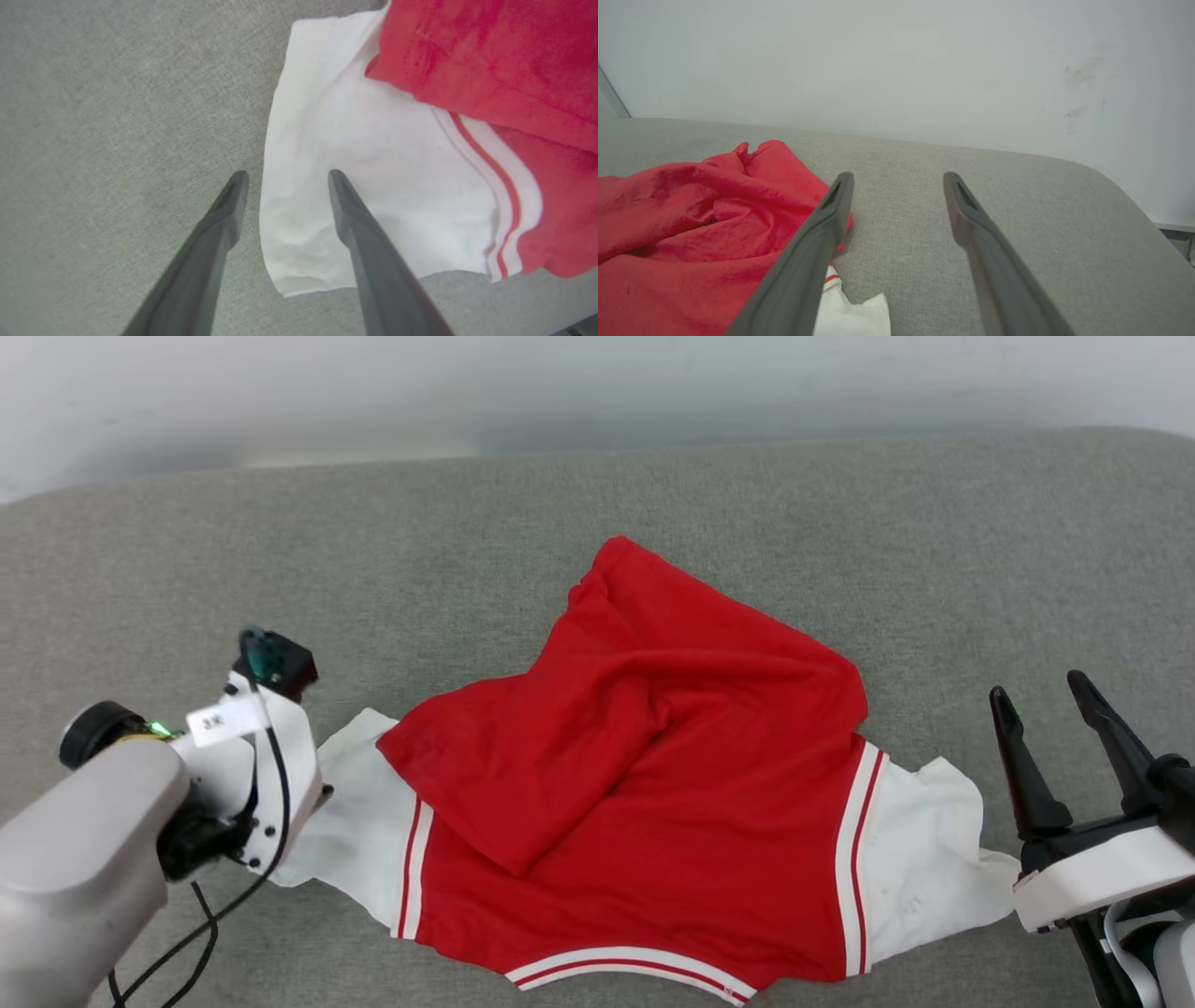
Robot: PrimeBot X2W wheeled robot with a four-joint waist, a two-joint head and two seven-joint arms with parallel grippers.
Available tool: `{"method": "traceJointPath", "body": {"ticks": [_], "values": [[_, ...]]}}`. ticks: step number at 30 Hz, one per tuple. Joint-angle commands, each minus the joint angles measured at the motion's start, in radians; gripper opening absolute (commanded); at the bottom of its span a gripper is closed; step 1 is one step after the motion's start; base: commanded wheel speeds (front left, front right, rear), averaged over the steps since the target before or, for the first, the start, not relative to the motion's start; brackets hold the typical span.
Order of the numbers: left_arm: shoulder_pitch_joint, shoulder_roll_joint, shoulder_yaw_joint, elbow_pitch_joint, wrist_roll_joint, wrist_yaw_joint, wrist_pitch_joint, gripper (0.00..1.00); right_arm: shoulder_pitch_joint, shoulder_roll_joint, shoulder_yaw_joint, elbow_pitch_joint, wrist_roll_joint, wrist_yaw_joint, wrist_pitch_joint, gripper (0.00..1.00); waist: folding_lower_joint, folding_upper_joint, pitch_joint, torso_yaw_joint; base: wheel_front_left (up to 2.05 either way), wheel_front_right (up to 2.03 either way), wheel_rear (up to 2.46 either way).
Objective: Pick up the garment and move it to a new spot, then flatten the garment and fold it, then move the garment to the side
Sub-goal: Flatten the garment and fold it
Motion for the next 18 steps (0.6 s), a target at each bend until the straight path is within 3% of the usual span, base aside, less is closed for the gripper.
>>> {"method": "traceJointPath", "body": {"ticks": [1, 5, 6, 9, 18], "values": [[-0.025, 0.005, 0.028, 0.007, -0.035, -0.005, 0.000, 1.00, 0.017, -0.003, -0.004, 0.004, 0.002, -0.001, -0.003, 1.00, -0.0001, -0.0001, -0.033, 0.016, 0.00, 0.00, 0.00], [-0.039, 0.032, 0.072, -0.004, -0.117, -0.007, 0.051, 1.00, 0.019, -0.003, 0.003, 0.004, 0.006, -0.001, -0.008, 1.00, -0.0001, -0.0001, -0.053, 0.022, 0.00, 0.00, 0.00], [-0.047, 0.067, 0.066, -0.031, -0.147, -0.005, 0.141, 1.00, 0.008, -0.008, 0.006, 0.000, 0.009, -0.001, -0.010, 1.00, -0.0001, -0.0001, -0.047, 0.021, 0.00, 0.00, 0.00], [-0.040, 0.094, 0.061, -0.048, -0.163, 0.004, 0.188, 1.00, -0.006, -0.010, 0.012, -0.004, 0.009, -0.001, -0.012, 1.00, -0.0001, -0.0001, -0.031, 0.013, 0.00, 0.00, 0.00], [0.036, 0.078, 0.037, -0.036, -0.197, 0.037, 0.220, 1.00, -0.045, -0.015, 0.025, -0.001, 0.008, -0.001, -0.020, 1.00, -0.0001, -0.0001, 0.019, -0.017, 0.00, 0.00, 0.00]]}}
